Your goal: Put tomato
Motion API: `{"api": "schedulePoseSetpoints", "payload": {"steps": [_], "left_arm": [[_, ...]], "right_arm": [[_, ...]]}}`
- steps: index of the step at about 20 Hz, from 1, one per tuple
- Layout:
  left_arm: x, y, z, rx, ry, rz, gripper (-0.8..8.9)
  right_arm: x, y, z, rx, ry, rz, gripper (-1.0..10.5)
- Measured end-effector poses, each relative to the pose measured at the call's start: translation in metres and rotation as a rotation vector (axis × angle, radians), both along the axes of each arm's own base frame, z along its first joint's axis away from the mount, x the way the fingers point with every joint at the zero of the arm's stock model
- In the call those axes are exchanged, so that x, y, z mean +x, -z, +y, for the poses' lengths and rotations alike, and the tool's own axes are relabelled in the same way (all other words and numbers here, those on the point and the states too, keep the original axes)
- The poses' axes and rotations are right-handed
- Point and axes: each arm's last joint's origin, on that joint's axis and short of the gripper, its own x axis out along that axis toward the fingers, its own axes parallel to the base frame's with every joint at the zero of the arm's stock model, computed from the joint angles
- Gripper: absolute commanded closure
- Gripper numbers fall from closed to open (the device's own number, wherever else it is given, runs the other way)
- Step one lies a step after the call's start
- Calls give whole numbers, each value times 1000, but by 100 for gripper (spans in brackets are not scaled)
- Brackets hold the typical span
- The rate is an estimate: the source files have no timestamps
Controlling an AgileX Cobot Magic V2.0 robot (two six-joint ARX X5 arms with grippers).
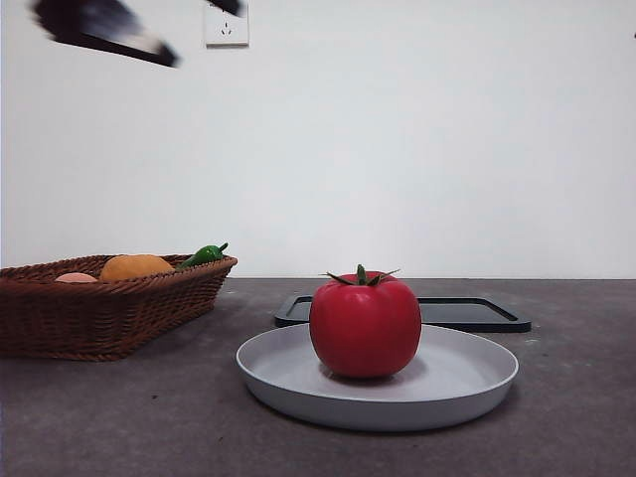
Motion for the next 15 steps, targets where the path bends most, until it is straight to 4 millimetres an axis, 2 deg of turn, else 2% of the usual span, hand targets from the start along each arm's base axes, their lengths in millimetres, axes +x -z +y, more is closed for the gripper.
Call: {"api": "schedulePoseSetpoints", "payload": {"steps": [3, 6, 11, 15], "left_arm": [[-18, -3, 28, 27, -85, 66, 337], [-37, -3, 41, 10, -37, 152, 341], [-60, 5, 43, -46, 176, 347, 345], [-62, 7, 43, -33, 204, 364, 345]], "right_arm": [[8, 2, 2, -2, 0, 8, 522], [18, 5, 4, -3, -3, 23, 522], [30, 13, 12, -1, -41, 69, 522], [39, 20, 25, -11, -95, 97, 522]]}}
